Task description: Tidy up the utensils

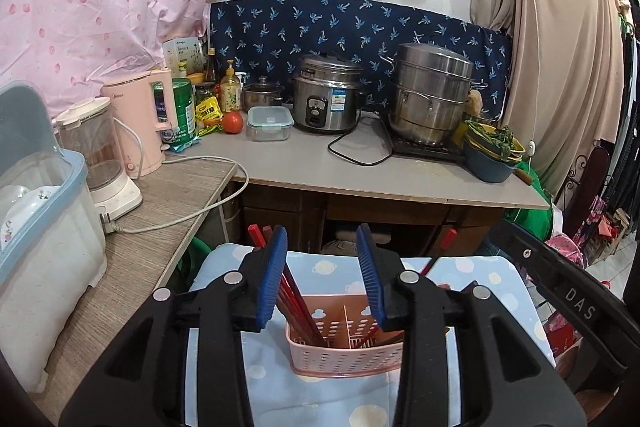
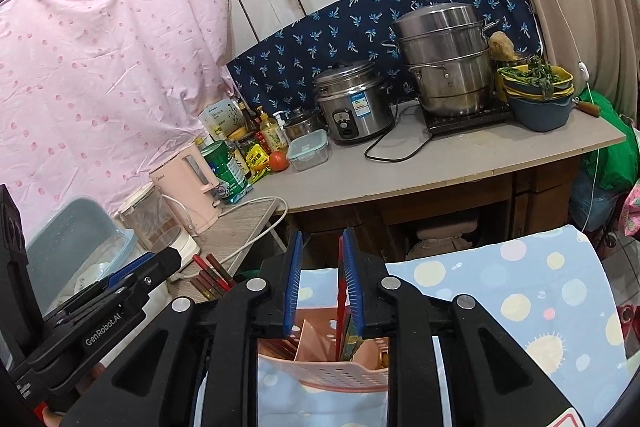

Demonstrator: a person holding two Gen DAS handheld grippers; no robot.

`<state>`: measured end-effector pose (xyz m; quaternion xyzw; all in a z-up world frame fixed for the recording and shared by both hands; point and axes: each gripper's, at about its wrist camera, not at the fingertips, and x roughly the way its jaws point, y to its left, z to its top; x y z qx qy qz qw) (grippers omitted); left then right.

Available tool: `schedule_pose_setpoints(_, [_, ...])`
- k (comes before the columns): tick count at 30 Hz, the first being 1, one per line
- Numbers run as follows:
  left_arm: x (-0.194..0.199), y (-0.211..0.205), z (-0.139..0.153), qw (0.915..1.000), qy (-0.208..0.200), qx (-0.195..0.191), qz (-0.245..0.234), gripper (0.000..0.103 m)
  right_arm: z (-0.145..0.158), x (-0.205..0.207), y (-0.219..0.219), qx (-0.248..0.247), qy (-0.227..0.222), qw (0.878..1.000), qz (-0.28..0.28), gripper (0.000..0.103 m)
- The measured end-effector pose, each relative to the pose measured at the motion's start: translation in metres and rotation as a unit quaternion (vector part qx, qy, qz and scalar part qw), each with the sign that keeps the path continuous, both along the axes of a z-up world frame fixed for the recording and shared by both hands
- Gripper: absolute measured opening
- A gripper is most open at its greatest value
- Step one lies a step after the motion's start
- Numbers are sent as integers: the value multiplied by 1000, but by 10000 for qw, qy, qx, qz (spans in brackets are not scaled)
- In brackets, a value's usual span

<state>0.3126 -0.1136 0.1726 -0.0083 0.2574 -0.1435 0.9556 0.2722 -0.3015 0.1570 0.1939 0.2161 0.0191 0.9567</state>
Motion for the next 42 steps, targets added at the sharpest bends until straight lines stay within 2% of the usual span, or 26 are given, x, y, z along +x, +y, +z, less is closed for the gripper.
schedule_pose_setpoints(8, [-23, 4, 8, 10000, -61, 32, -26, 39, 13, -30, 9, -286, -80, 9996, 21, 29])
schedule_pose_setpoints(12, [-39, 9, 10, 9999, -112, 54, -4, 50, 15, -49, 13, -308, -64, 9995, 67, 38])
schedule_pose_setpoints(15, [-51, 11, 11, 9998, -163, 124, -11, 52, 14, -65, 18, -413, -13, 9991, 66, 43])
schedule_pose_setpoints(18, [-67, 13, 10, 9994, -207, 261, 3, 57, 9, -84, 25, -532, 55, 9986, 13, 54])
schedule_pose_setpoints(19, [-72, 13, 10, 9992, -223, 319, 33, 62, 6, -90, 27, -579, 83, 9983, -12, 58])
schedule_pose_setpoints(24, [-100, 11, 1, 9972, -309, 675, 113, 70, -9, -115, 36, -745, 322, 9966, -162, 65])
schedule_pose_setpoints(26, [-110, 10, -4, 9961, -290, 816, 174, 79, -15, -124, 39, -796, 411, 9958, -199, 68])
schedule_pose_setpoints(29, [-123, 11, -11, 9959, -231, 856, 191, 85, -24, -136, 42, -874, 516, 9945, -251, 72])
schedule_pose_setpoints(35, [-141, 13, -28, 9954, -21, 942, 192, 88, -34, -155, 45, -1006, 651, 9921, -368, 72])
schedule_pose_setpoints(42, [-153, 19, -45, 9952, 233, 919, 235, 92, -46, -173, 51, -1249, 828, 9875, -499, 84])
